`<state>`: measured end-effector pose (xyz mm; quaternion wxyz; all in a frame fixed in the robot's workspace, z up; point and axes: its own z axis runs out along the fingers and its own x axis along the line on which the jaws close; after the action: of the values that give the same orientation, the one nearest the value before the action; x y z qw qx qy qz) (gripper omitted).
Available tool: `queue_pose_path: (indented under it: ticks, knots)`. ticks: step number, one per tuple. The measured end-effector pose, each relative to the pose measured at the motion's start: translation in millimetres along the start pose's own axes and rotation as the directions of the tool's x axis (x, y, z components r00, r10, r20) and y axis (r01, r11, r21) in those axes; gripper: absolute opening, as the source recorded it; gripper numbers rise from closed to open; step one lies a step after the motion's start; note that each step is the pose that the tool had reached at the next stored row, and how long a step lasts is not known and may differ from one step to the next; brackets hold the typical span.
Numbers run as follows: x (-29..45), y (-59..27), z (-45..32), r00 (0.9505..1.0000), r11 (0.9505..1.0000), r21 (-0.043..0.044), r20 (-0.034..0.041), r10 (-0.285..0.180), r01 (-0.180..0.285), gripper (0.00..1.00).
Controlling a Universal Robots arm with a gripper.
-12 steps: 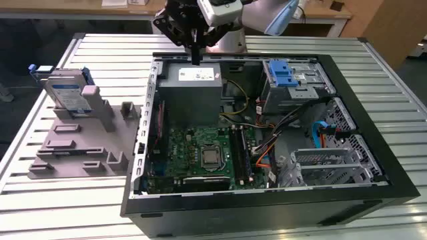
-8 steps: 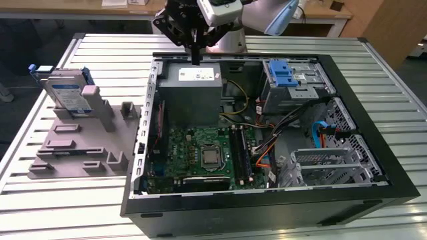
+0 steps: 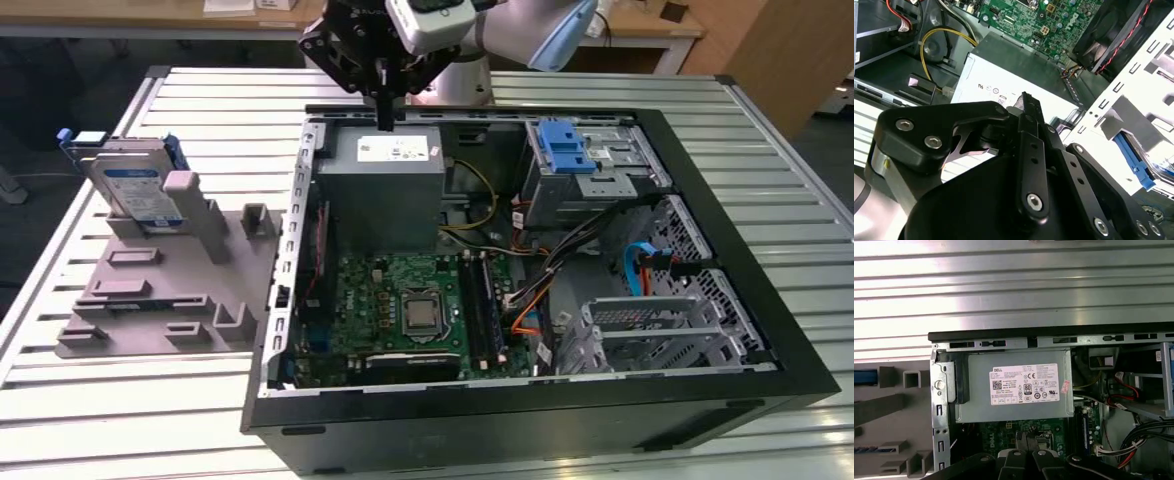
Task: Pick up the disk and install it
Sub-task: 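Reach for the disk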
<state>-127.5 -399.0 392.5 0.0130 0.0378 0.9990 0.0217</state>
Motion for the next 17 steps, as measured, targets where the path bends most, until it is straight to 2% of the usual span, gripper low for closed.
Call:
queue_pose_path:
  ticks: [13, 15, 17]
  knots:
    - [2.5, -0.2, 0.5, 1.0000, 1.0000, -0.0002, 0.0001, 0.000, 0.000, 0.11]
    - [9.7, -0.9, 3.6, 1.0000, 1.0000, -0.0001, -0.0004, 0.000, 0.000, 0.11]
    - [9.9, -0.9, 3.8, 1.0000, 1.0000, -0.0001, -0.0005, 0.000, 0.000, 0.11]
